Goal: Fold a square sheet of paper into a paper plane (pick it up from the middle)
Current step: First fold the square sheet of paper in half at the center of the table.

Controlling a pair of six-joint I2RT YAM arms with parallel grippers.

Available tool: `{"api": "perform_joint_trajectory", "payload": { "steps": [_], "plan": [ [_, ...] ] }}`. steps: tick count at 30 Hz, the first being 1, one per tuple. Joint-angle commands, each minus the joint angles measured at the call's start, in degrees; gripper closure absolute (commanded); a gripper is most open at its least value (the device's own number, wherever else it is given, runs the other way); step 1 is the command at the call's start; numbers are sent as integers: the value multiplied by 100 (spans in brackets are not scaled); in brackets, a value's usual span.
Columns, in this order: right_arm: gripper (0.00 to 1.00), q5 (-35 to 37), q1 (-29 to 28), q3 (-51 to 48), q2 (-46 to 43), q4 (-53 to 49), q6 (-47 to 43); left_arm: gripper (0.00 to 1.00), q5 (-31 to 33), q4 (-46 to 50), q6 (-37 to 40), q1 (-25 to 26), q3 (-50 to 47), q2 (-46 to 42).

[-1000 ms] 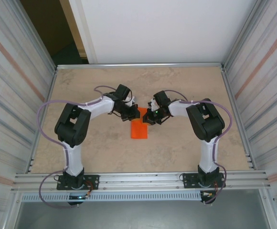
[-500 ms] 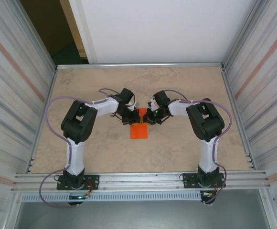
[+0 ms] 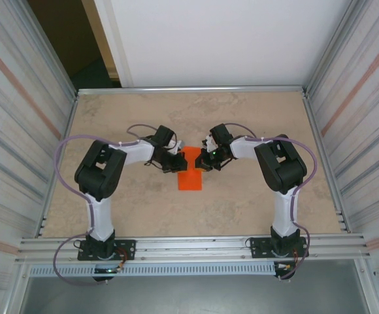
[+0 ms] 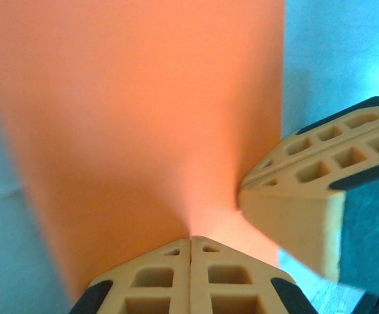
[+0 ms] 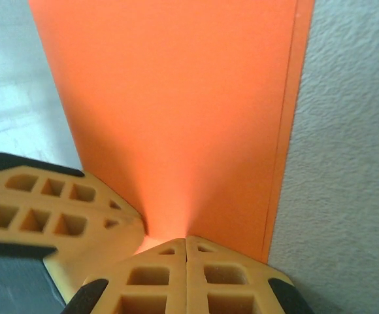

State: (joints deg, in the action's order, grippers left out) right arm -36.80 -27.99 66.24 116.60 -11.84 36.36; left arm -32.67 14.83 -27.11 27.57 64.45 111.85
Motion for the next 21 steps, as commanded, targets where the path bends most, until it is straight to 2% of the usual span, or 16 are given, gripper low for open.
{"api": "perform_joint_trajectory", "payload": {
  "steps": [1, 6, 12, 21],
  "plan": [
    [100, 1697, 144, -477, 854, -1120, -59, 100, 229, 328, 112, -573, -494, -203],
    [100, 1682, 136, -466, 828, -1128, -67, 100, 129, 574, 102, -949, -577, -597],
    [100, 1675, 126, -454, 802, -1154, -76, 100, -466, 199, -228, -711, -313, -1108],
    [100, 1672, 127, -443, 827, -1189, -102, 100, -794, -224, -577, -92, 358, -26]
  ]
}}
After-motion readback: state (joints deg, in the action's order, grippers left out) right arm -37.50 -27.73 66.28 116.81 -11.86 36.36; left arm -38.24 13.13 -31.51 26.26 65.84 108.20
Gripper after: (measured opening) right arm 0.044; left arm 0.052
